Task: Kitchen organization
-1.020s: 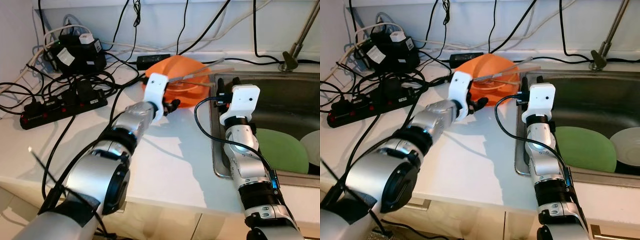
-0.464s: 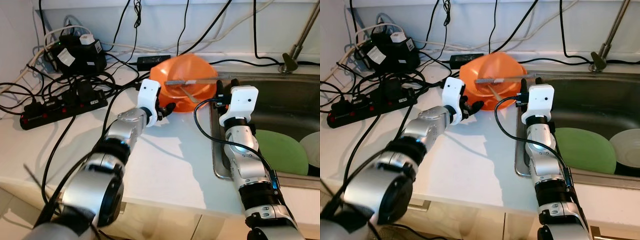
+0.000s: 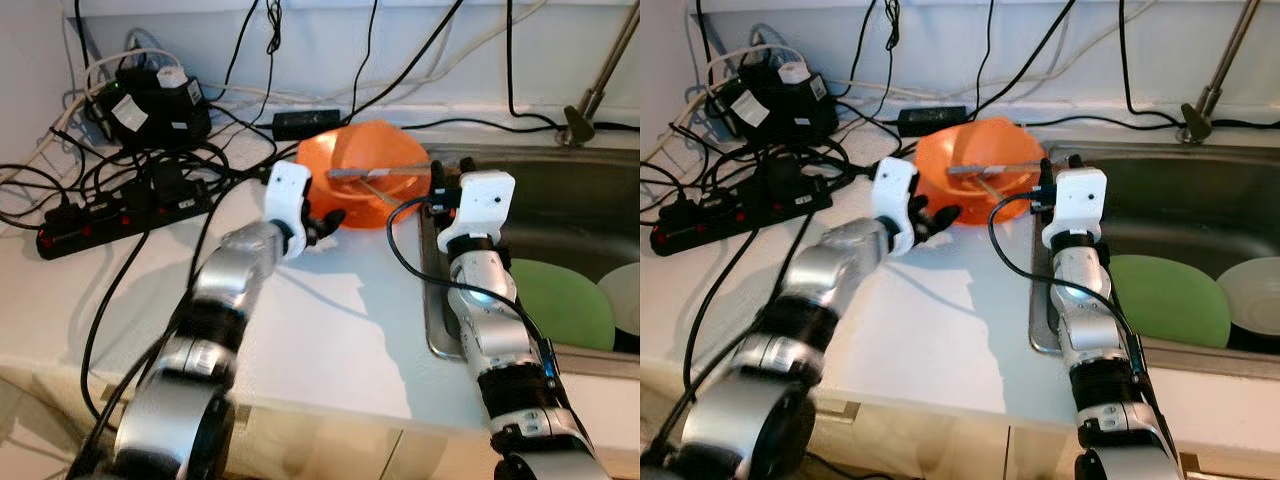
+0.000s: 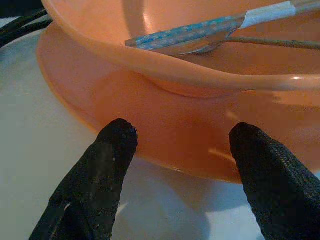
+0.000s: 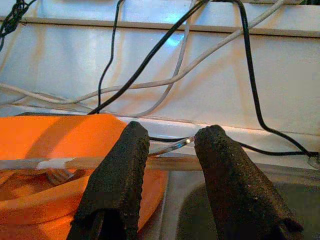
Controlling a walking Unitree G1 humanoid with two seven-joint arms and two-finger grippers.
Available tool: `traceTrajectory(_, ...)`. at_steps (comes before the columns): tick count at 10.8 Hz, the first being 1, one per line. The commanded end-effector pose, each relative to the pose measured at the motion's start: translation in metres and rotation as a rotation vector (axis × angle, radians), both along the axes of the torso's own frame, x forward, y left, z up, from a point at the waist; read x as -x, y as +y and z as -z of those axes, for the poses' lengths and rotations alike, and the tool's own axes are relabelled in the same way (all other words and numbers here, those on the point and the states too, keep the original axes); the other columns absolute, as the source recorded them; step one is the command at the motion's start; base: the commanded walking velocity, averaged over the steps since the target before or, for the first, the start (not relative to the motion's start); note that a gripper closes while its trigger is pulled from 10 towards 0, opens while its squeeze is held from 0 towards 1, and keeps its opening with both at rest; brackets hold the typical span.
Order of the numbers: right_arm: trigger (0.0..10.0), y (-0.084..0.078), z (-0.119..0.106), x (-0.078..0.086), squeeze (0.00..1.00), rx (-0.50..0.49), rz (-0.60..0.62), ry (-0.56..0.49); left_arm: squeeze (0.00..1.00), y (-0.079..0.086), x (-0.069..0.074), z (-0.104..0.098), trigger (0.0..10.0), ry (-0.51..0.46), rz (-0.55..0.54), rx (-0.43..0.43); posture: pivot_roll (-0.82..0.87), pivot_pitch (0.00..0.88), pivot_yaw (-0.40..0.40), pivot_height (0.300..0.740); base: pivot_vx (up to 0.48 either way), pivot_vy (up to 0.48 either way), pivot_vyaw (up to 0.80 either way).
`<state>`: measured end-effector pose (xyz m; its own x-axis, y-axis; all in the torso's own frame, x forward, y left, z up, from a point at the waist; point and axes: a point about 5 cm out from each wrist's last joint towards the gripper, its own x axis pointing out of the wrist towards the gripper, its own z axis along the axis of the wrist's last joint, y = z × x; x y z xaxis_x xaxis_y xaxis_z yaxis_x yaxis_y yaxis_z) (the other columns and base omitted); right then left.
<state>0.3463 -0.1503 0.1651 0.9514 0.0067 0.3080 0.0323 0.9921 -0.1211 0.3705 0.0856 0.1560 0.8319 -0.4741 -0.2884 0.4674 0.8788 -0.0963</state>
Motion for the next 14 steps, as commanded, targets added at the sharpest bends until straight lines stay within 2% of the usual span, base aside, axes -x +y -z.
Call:
traceTrajectory(1, 10.0, 0.0, 0.002, -0.002, 0.0, 0.006, -0.001, 0.011, 0.0, 0.011, 0.012, 0.027, 10.0, 0.134, -0.012, -0.049, 0.08, 0.0, 0.096, 0.74, 0.0, 0.0, 0.0)
traceTrajectory(2, 10.0, -0.001, 0.002, -0.002, 0.0, 0.005, 0.001, 0.011, 0.0, 0.014, 0.018, 0.027, 10.0, 0.138, -0.017, -0.054, 0.09, 0.0, 0.099, 0.74, 0.0, 0.0, 0.0)
traceTrajectory(3, 10.0, -0.002, 0.002, -0.002, 0.0, 0.003, 0.005, 0.011, 0.0, 0.022, 0.032, 0.024, 10.0, 0.145, -0.027, -0.065, 0.1, 0.0, 0.099, 0.74, 0.0, 0.0, 0.0)
traceTrajectory(7, 10.0, -0.006, 0.0, -0.004, 0.0, 0.006, 0.019, 0.001, 0.0, 0.032, 0.063, 0.013, 10.0, 0.132, -0.029, -0.087, 0.13, 0.0, 0.084, 0.74, 0.0, 0.0, 0.0)
traceTrajectory(10, 10.0, -0.024, -0.038, -0.005, 0.0, -0.04, 0.074, -0.146, 0.0, 0.029, 0.069, 0.006, 10.0, 0.107, -0.027, -0.081, 0.12, 0.0, 0.083, 0.74, 0.0, 0.0, 0.0)
traceTrajectory(11, 10.0, -0.027, -0.046, -0.004, 0.0, -0.053, 0.079, -0.174, 0.0, 0.028, 0.069, 0.005, 10.0, 0.107, -0.024, -0.083, 0.12, 0.0, 0.084, 0.74, 0.0, 0.0, 0.0)
traceTrajectory(12, 10.0, -0.029, -0.069, -0.001, 0.0, -0.08, 0.076, -0.251, 0.0, 0.025, 0.069, 0.007, 10.0, 0.108, -0.017, -0.091, 0.11, 0.0, 0.088, 0.74, 0.0, 0.0, 0.0)
traceTrajectory(13, 10.0, -0.031, -0.081, 0.002, 0.0, -0.084, 0.077, -0.293, 0.0, 0.022, 0.068, 0.006, 10.0, 0.104, -0.008, -0.096, 0.1, 0.0, 0.091, 0.74, 0.0, 0.0, 0.0)
traceTrajectory(14, 10.0, -0.036, -0.087, 0.004, 0.0, -0.089, 0.099, -0.311, 0.0, 0.02, 0.067, 0.004, 10.0, 0.096, -0.005, -0.096, 0.08, 0.0, 0.094, 0.74, 0.0, 0.0, 0.0)
